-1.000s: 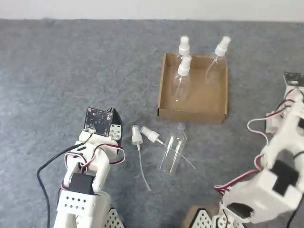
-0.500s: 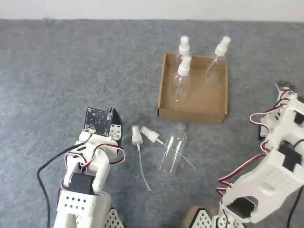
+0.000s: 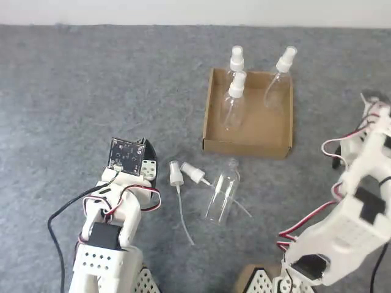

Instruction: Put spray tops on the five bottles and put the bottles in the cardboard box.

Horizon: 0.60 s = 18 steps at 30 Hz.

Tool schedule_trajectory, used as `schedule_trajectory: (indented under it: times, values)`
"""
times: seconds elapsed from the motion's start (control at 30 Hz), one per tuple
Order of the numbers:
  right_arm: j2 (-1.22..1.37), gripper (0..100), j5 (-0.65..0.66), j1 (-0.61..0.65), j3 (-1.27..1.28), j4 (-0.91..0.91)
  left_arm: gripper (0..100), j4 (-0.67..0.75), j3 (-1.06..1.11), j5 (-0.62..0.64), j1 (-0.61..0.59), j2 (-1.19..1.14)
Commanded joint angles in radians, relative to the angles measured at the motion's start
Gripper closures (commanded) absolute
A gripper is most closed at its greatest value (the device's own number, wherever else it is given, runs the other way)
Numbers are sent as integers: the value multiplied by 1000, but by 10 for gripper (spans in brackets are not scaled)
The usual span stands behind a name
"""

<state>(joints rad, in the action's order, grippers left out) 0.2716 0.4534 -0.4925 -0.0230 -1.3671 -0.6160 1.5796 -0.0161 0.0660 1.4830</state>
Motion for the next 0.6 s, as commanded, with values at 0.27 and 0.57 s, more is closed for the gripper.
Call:
schedule_trajectory:
  times: [0.27, 0.57]
  values:
    - [-691, 993, 35, 409, 388, -4, 987, -175, -131, 0, 14, 9]
    - [-1150, 993, 81, 647, 767, -2, 987, -287, -340, -49, 78, -213]
